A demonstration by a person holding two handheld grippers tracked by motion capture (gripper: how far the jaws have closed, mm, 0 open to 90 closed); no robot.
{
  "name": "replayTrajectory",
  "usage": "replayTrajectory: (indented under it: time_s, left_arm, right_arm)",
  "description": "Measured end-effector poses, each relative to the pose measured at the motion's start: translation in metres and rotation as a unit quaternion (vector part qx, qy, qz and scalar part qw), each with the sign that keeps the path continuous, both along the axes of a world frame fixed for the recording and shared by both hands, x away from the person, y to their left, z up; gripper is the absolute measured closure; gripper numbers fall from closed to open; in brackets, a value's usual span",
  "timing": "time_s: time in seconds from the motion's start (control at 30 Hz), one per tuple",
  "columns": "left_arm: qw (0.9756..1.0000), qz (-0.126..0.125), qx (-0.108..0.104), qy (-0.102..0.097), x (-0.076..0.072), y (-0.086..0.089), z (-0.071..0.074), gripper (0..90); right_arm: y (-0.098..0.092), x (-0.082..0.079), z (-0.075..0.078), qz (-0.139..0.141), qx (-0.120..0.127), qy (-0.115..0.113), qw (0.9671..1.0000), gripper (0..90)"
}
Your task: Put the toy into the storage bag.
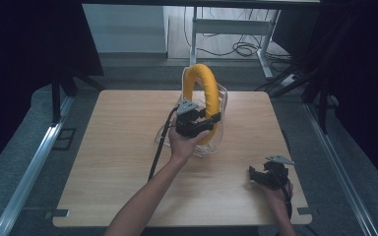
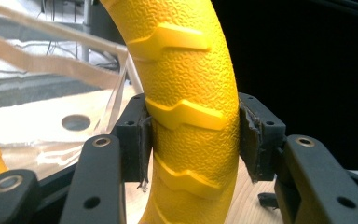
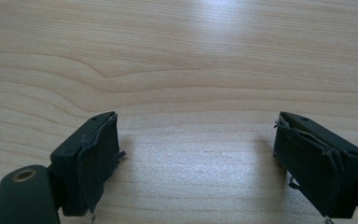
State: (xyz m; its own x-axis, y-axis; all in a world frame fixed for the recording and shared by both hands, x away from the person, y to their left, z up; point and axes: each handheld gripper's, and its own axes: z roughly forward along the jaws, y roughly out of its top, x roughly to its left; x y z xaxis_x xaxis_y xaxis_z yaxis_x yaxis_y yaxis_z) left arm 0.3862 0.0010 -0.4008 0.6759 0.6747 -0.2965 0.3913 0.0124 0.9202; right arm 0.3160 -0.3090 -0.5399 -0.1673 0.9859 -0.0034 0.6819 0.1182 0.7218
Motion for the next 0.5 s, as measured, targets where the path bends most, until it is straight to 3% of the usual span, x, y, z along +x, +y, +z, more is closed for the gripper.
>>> replayTrajectory:
  time_s: [0.1,0.33,0.47,0.5]
  left_arm:
    - [0.9999,0.001,-0.010,0.002,0.0000,0.0034,-0.0045,50.9]
    - [1.0000,0.002,-0.004,0.000,-0.0019,0.0036,-0.0045,50.6]
    - [0.9999,-0.002,0.011,-0.005,-0.0033,0.0021,-0.0036,48.9]
    - [0.9996,0.000,0.024,-0.018,-0.0059,0.0031,-0.0009,47.3]
  right_arm:
    - [0.0001,-0.0002,0.0002,0.000,0.002,0.001,1.0000,14.3]
    - [0.0000,-0.0001,0.0000,0.000,0.000,0.000,1.0000,14.3]
    - [0.0000,-0.0001,0.0000,0.000,0.000,0.000,1.0000,14.3]
    - [0.0000,-0.0001,0.0000,0.000,0.000,0.000,1.0000,14.3]
